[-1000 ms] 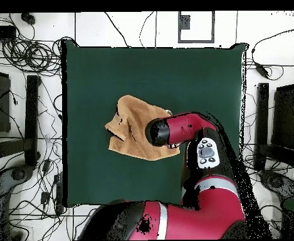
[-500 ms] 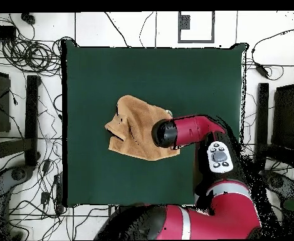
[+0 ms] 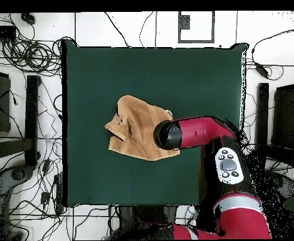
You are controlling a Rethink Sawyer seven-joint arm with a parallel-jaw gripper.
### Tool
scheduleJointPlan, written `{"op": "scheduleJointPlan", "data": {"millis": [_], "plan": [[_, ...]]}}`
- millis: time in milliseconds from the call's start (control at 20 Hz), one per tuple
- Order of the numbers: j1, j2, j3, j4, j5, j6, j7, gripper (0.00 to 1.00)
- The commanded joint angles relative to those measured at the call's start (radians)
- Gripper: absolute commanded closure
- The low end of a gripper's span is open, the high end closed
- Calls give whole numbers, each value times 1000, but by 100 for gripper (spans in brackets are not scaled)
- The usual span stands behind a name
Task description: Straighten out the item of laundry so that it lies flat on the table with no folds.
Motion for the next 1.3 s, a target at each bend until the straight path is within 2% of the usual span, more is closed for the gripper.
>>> {"op": "scheduleJointPlan", "data": {"millis": [50,200,900,1300], "plan": [[24,-40,146,81,29,35,-251,0],[28,-34,160,58,41,42,-242,0],[38,112,189,-121,22,28,-203,0],[58,145,183,-153,16,12,-171,0]]}}
